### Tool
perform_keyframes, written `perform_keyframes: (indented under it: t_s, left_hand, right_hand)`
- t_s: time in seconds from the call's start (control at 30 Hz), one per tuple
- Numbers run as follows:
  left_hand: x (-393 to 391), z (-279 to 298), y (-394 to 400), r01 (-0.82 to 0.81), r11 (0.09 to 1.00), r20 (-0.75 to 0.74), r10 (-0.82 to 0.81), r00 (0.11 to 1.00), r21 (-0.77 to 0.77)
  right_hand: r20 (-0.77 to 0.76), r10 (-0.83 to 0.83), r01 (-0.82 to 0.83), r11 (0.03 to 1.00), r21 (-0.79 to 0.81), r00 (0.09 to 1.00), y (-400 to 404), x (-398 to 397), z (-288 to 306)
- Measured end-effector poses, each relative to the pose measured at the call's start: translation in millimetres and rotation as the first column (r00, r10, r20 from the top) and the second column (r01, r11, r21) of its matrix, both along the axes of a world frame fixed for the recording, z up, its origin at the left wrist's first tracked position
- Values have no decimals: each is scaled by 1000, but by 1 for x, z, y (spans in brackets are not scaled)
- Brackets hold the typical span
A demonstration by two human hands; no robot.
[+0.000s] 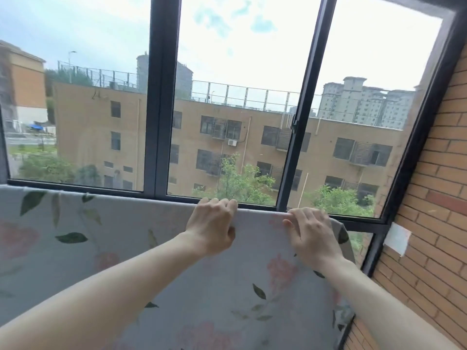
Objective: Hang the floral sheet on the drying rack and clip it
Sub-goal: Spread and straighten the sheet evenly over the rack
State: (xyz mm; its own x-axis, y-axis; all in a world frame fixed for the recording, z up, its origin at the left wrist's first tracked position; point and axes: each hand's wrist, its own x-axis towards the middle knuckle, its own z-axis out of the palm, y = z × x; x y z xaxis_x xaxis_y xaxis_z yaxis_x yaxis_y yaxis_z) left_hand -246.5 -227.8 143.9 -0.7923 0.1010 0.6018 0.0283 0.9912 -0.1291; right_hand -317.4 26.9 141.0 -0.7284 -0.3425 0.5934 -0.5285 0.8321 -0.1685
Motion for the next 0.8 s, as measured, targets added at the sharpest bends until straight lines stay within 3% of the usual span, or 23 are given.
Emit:
perform_keyframes:
  t_s: [0.07, 0.2, 0.37, 0.6, 0.8]
  left_hand:
    - [0, 1, 4, -31, 1000, 15, 31, 999, -2]
    - [8, 2, 8, -36, 999, 65, 35, 997, 13]
    - [48, 0, -32, -175, 984, 108, 170, 980, 43]
    - [117, -10, -129, -427, 904, 190, 420, 887, -8]
    - [167, -10, -150, -400, 916, 293, 377, 879, 20]
  right_hand:
    - [-42, 147, -149, 987, -65, 988, -28, 9, -5]
    - [-69, 171, -181, 968, -174, 983, -49, 13, -17]
    - [-70, 155, -163, 977, -135, 985, -42, 11, -20]
    - [-4, 92, -92, 989, -114, 996, -67, 29, -11]
    - [22, 217, -217, 976, -10, 976, -136, 73, -4]
